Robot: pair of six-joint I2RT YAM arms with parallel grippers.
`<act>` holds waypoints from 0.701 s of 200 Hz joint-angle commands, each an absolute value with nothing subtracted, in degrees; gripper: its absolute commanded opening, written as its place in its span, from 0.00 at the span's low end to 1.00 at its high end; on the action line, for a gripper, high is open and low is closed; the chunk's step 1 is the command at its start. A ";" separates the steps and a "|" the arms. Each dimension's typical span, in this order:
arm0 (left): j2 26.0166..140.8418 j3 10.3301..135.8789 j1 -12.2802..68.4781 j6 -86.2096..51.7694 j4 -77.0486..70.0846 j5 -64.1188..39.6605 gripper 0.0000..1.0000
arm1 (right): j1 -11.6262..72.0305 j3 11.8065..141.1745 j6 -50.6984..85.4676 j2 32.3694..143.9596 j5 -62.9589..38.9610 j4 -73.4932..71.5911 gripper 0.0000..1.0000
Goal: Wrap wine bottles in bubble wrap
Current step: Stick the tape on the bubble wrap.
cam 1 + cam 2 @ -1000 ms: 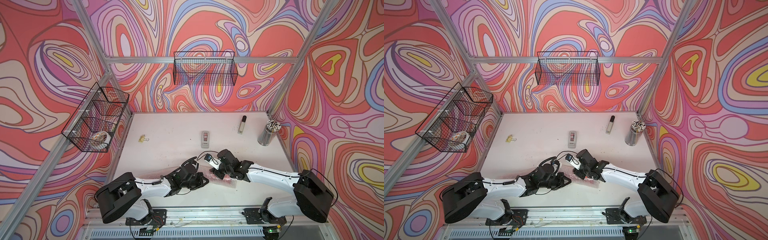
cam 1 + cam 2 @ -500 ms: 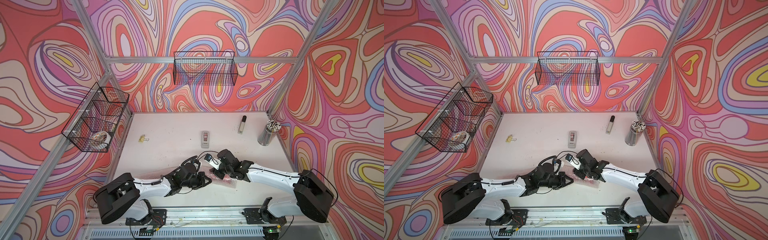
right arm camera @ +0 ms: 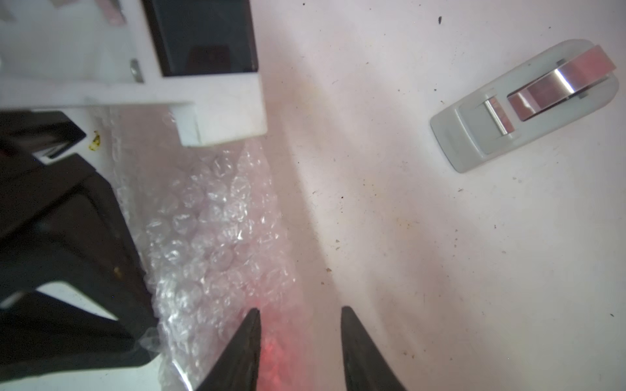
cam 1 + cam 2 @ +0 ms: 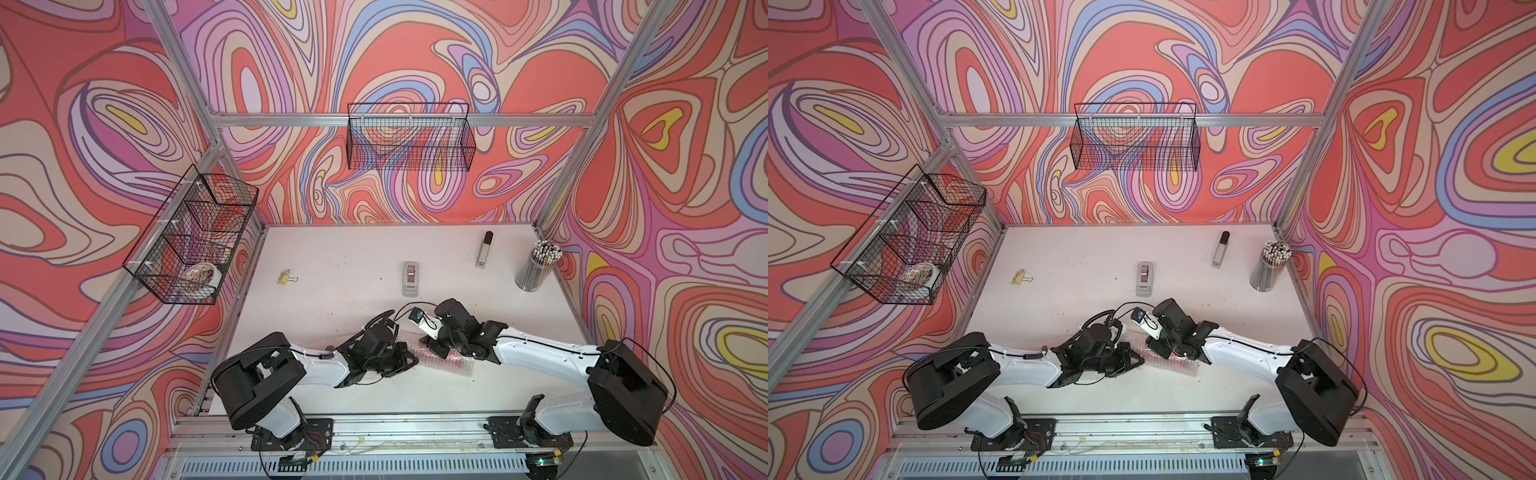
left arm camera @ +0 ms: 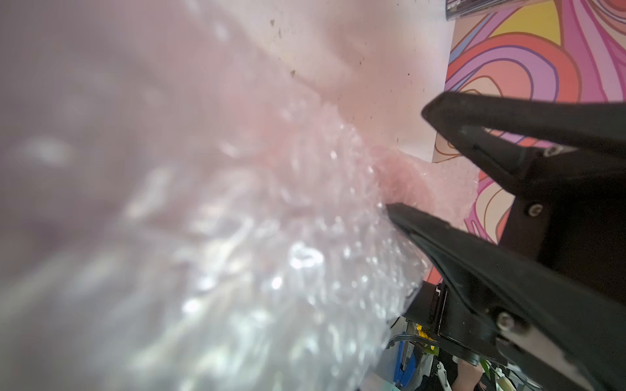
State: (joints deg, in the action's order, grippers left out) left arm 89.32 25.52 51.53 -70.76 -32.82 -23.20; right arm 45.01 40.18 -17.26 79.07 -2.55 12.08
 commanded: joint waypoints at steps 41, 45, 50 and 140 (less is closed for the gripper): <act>92.42 25.34 50.41 -70.66 -34.62 -25.64 0.00 | 45.24 38.41 -17.33 77.87 -2.62 17.43 0.46; 91.97 25.58 50.41 -70.18 -33.56 -25.96 0.00 | 45.26 38.42 -17.34 77.81 -2.52 17.49 0.47; 91.35 26.04 50.42 -69.58 -31.73 -26.42 0.01 | 45.25 38.47 -17.39 77.61 -2.46 17.49 0.49; 69.34 38.46 45.55 -50.05 22.66 -24.92 0.43 | 40.73 41.64 -12.63 67.26 -7.58 15.04 0.74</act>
State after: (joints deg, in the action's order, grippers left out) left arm 72.90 30.87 49.54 -60.88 1.61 -25.74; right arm 43.40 40.12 -15.46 70.50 -4.97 15.90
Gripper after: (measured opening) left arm 0.374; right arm 0.730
